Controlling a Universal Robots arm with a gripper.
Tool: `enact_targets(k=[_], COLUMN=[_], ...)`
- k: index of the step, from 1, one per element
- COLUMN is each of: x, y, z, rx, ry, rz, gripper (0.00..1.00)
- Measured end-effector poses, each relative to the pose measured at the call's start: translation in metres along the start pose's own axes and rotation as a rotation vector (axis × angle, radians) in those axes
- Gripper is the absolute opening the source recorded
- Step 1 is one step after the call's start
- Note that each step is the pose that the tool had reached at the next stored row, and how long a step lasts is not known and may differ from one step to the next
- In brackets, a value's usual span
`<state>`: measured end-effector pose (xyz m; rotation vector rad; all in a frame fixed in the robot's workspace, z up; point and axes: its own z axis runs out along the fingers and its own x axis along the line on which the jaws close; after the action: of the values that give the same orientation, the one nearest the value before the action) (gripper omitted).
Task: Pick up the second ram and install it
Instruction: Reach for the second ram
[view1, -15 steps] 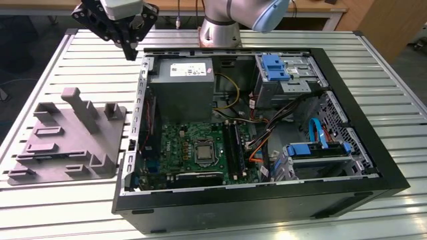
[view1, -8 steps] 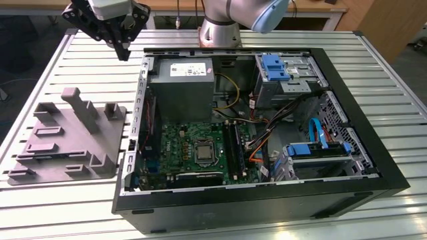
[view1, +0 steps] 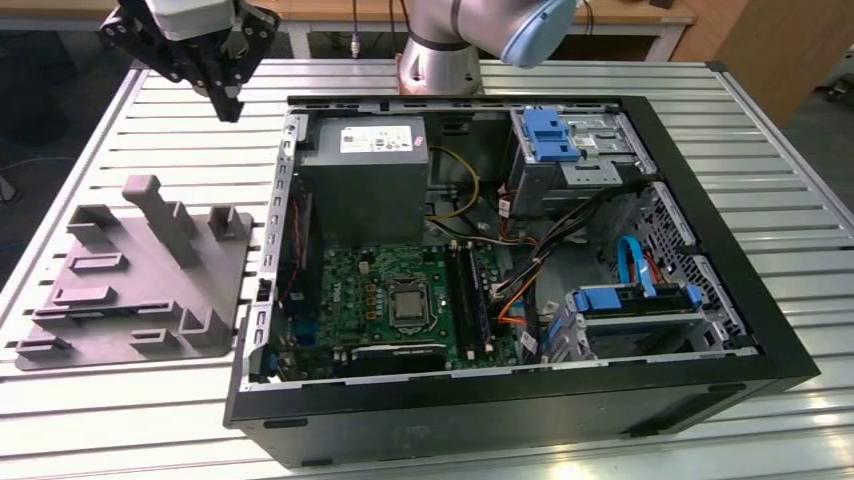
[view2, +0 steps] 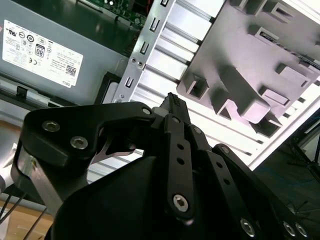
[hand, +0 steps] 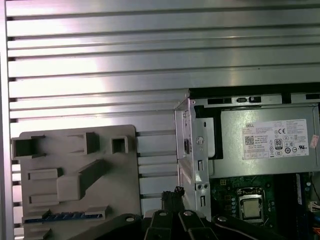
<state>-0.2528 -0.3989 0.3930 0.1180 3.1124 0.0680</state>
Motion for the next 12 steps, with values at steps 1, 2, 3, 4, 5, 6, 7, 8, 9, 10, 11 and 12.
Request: enact_targets(k=[1,2,3,4,5,6,7,8,9,10,11,12], x=[0.0021,0.0041,0.0061,0.0082,0.0105,0.0127,0.0151,0.0173,0.0197,0.0221,0.0245,0.0269], y=[-0.0001,-0.0003,-0.0005,-0.0006,-0.0008,-0.0010,-0.0011,-0.0013,-0.0015,-0.0017,-0.0019,-0.0020], z=[-0.0001,-0.0001,-0.0001,-0.0002,-0.0002,-0.0003,-0.0003,-0.0004,-0.0004,-0.0004,-0.0005,-0.0006], rx=[0.0001,0.0001,0.0001,0.0000,0.0000,0.0001,0.0001,0.0001,0.0000,0.0000,0.0001,0.0001], ry=[0.0001,0.0001,0.0001,0.0000,0.0000,0.0000,0.0001,0.0001,0.0000,-0.0001,0.0001,0.0001], rz=[0.000,0.000,0.000,0.000,0.000,0.000,0.000,0.000,0.000,0.000,0.000,0.000], gripper=[0.10,0.10,0.10,0.10,0.10,0.10,0.10,0.10,0.10,0.10,0.10,0.10])
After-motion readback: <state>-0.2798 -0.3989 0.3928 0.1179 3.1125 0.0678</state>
